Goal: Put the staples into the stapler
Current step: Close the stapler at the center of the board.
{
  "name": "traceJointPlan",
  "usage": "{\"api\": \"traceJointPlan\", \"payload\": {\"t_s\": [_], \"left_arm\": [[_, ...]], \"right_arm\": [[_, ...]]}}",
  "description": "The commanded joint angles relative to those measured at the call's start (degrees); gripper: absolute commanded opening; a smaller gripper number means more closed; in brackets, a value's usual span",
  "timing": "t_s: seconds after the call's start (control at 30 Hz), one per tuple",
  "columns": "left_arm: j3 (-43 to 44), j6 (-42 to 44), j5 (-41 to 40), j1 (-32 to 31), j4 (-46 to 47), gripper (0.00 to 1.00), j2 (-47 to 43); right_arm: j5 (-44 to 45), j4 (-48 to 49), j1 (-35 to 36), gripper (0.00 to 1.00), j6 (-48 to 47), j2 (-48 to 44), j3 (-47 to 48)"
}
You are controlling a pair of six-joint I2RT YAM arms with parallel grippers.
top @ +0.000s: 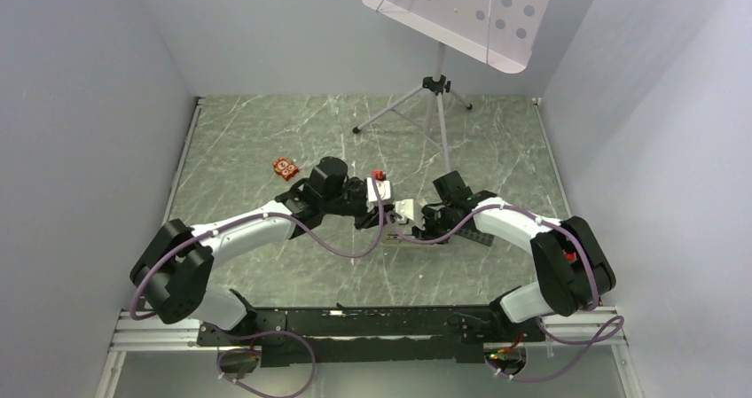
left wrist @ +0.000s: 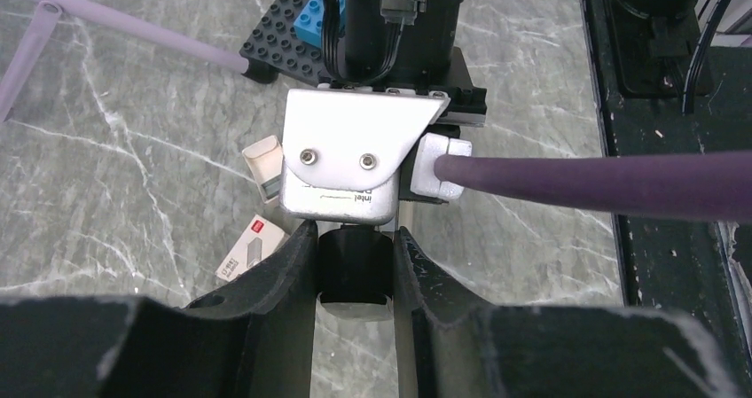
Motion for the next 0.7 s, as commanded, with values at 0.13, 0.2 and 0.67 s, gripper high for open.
{"api": "traceJointPlan", "payload": {"t_s": [0.13, 0.2, 0.67], "left_arm": [[-1.14, -3.41, 0.02, -1.01, 8.06, 0.0, 5.81], [-1.32, -3.07, -0.14, -1.01, 7.58, 0.0, 5.94], [-3.42, 1.8, -3.96, -1.0, 0.35, 0.0, 1.6]], "right_arm": [[-4.68, 1.8, 1.78, 0.2, 2.16, -0.47, -0.34], [-4.52, 1.86, 1.58, 0.23, 2.55, -0.86, -0.74], [-6.02, 1.57, -2.32, 0.46, 3.98, -2.89, -2.45]]}}
